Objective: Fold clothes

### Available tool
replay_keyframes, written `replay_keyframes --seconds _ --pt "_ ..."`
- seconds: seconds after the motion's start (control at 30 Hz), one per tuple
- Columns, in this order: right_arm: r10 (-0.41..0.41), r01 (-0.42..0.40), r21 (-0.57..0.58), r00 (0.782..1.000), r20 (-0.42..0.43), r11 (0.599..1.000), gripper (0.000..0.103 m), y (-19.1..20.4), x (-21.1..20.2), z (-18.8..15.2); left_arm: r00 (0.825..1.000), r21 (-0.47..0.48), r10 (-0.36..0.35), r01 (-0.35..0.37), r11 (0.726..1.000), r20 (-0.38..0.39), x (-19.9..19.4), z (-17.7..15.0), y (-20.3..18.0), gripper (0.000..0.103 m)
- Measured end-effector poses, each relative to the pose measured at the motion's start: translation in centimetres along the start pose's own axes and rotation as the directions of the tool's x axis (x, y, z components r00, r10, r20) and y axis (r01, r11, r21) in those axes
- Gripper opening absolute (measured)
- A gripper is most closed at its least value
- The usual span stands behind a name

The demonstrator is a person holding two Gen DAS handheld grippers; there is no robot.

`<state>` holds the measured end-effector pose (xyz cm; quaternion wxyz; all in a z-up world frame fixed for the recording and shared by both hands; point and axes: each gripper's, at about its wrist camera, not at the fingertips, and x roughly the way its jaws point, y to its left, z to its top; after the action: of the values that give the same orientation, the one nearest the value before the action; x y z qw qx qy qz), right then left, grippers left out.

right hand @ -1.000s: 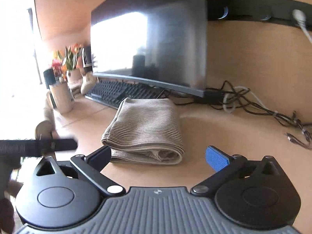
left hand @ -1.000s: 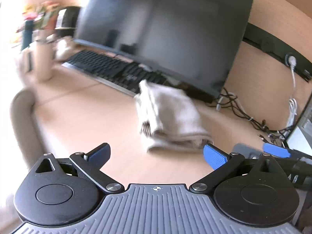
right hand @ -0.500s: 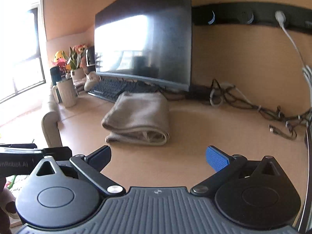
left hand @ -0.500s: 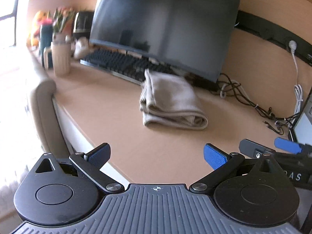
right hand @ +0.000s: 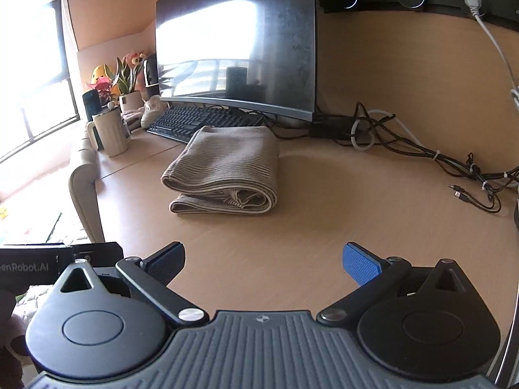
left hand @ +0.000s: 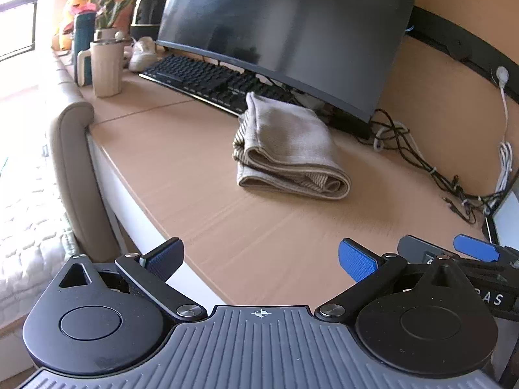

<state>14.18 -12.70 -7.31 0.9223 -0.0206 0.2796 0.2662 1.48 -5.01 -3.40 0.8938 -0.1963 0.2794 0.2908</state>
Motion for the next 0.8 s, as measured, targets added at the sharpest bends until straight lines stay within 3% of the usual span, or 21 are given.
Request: replay_keyframes --seconds 0.17,0.27,0.3,0.4,0.5,0.57,0.67,0.8 --pt "-0.031 0.031 -0.022 0.999 0.017 0.999 0.103 -0.3 -0.1 -0.4 0.999 0.051 0.022 -0.023 0.998 0.024 0.7 0.0 -1.1 0.103" --pt "-0.089 0.089 -0.032 0.996 0.0 0.995 0.103 -0.7 0.0 -0.6 0.994 0.108 0.106 -0.108 0.988 0.028 2.2 -0.5 -2.6 0.103" --pt "-0.101 0.101 -0.026 0.995 -0.015 0.995 0.103 -0.9 0.1 -0.3 0.993 0.088 0.118 -0.119 0.989 0.024 2.5 -0.6 -2.8 0.103" --pt "-0.124 0.123 -0.041 0.992 -0.025 0.992 0.103 -1.8 0.3 0.2 0.999 0.061 0.028 -0.03 0.998 0.033 2.4 -0.7 -2.4 0.103" --pt "-0.172 0.169 -0.043 0.983 -0.063 0.985 0.103 -3.6 1.3 -0.3 0.998 0.037 0.061 -0.061 0.997 -0.01 2.9 -0.9 -1.2 0.103" --pt "-0.178 0.181 0.033 0.982 -0.069 0.983 0.103 -5.1 1.5 -0.2 0.995 -0.001 0.089 -0.089 0.996 -0.035 2.8 -1.0 0.0 0.103" --pt "-0.159 0.163 0.075 0.986 -0.056 0.984 0.103 -5.6 1.5 -0.3 0.99 -0.024 0.141 -0.141 0.99 0.013 2.2 -0.1 1.1 0.103" --pt "-0.152 0.153 0.036 0.988 -0.035 0.988 0.103 -4.3 1.4 -0.7 0.986 -0.03 0.16 -0.158 0.987 0.054 1.2 0.3 1.0 0.103"
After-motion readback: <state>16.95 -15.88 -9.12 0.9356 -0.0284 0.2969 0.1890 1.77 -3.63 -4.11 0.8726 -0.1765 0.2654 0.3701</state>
